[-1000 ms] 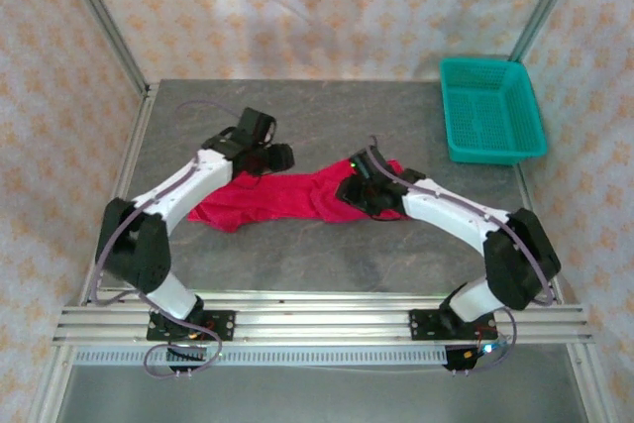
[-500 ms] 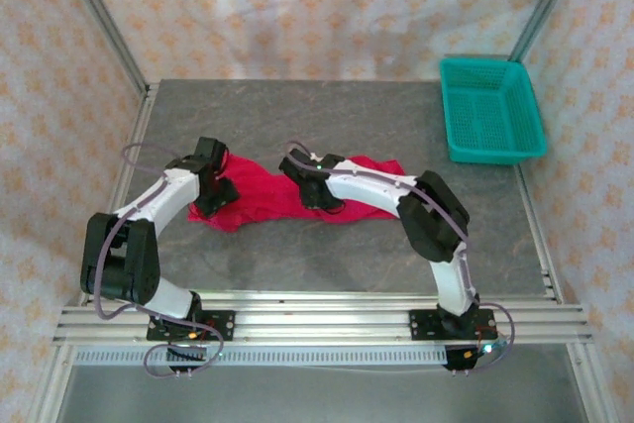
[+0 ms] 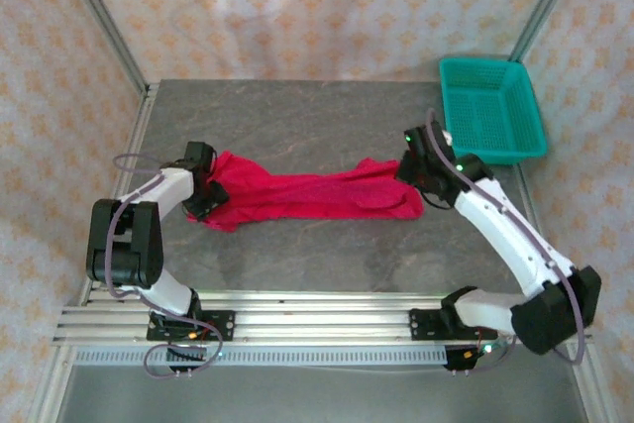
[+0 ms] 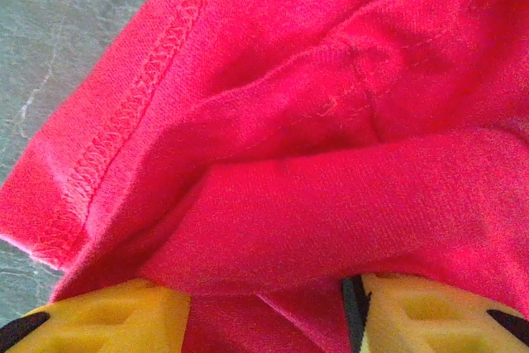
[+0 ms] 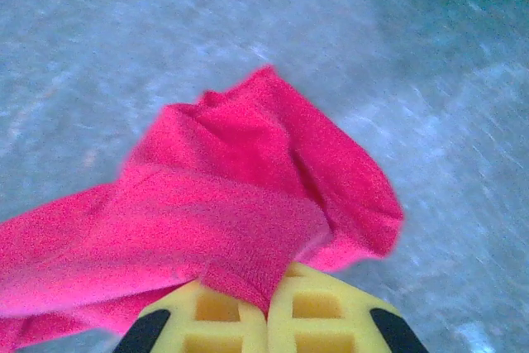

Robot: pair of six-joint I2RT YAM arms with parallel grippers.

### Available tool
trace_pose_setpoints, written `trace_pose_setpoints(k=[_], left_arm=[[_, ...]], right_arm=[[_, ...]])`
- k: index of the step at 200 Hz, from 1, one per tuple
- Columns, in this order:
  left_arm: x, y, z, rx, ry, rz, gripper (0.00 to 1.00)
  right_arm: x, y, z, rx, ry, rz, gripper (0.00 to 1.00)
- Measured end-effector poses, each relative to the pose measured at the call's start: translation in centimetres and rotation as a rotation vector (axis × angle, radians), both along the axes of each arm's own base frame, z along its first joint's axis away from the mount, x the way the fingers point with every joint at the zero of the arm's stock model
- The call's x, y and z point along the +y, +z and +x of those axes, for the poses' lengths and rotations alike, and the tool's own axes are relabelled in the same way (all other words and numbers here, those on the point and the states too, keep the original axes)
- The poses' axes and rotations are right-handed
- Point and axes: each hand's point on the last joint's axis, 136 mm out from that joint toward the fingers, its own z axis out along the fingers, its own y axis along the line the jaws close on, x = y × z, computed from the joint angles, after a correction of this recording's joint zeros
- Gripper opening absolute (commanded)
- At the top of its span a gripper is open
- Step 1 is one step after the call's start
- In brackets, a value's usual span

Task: Fold the inside-out t-shirt

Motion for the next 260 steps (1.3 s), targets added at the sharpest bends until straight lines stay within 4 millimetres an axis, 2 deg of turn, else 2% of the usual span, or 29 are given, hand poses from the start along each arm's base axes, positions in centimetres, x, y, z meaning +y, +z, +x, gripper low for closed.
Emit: trace_pose_setpoints(k=[16,32,43,53,71,102,116,129,143,164,183,196,206,218,237,260], left_arm=[[-0.1,0.0,0.1,-0.004,-0.001,-0.004,0.52],[-0.1,0.0,0.1,-0.005,-0.001,-0.004,0.51],[-0.1,0.2,0.1,-0.01,-0.002,-0.006,0.51],[-0.1,0.5,0.2,-0.02,-0.003,-0.007,0.51],[-0.2,1.5,0.4,-0.051,-0.004,-0.012,0.48],[-0.9,3.6,0.7,-0.12,-0.027,-0.016,0.48],[-2.1,4.9,0.9,-0.163,-0.081,-0.008,0.5],[-4.4,6.4,1.1,-0.222,-0.187,0.0,0.54],[-8.3,8.5,1.4,-0.313,-0.357,-0.009,0.56],[-16.1,11.6,1.0,-0.449,-0.693,-0.041,0.56],[-22.8,12.7,-0.5,-0.531,-0.986,-0.042,0.61],[-26.7,12.4,-1.8,-0.559,-1.176,-0.024,0.61],[-29.7,11.3,-2.9,-0.563,-1.325,-0.002,0.61],[-32.0,10.1,-3.6,-0.556,-1.448,0.029,0.61],[-34.4,7.9,-3.6,-0.538,-1.586,0.107,0.62],[-35.9,5.7,-2.0,-0.517,-1.682,0.215,0.63]], right_arm=[[-0.8,-3.7,-1.4,0.082,-0.025,-0.02,0.43],[-1.3,-8.3,-3.0,0.212,-0.043,-0.059,0.47],[-1.7,-10.0,-3.8,0.276,-0.055,-0.081,0.47],[-1.7,-10.3,-3.9,0.29,-0.06,-0.086,0.46],[-0.8,-9.4,-3.5,0.265,-0.045,-0.078,0.36],[3.1,-7.5,-2.8,0.195,0.052,-0.021,0.39],[4.3,-7.4,-2.9,0.195,0.082,-0.002,0.39],[4.5,-7.9,-2.8,0.212,0.087,-0.006,0.39],[4.5,-8.5,-2.6,0.231,0.083,-0.02,0.44],[4.0,-8.5,-2.5,0.226,0.055,-0.028,0.44],[2.2,-8.3,-1.8,0.203,-0.011,0.005,0.41],[0.3,-8.5,-1.6,0.189,-0.075,0.04,0.41],[-1.0,-8.8,-1.7,0.187,-0.121,0.058,0.41],[-1.4,-9.2,-1.9,0.195,-0.138,0.078,0.41],[-1.1,-9.3,-1.9,0.198,-0.132,0.103,0.41],[-1.2,-9.0,-1.7,0.192,-0.137,0.13,0.41]])
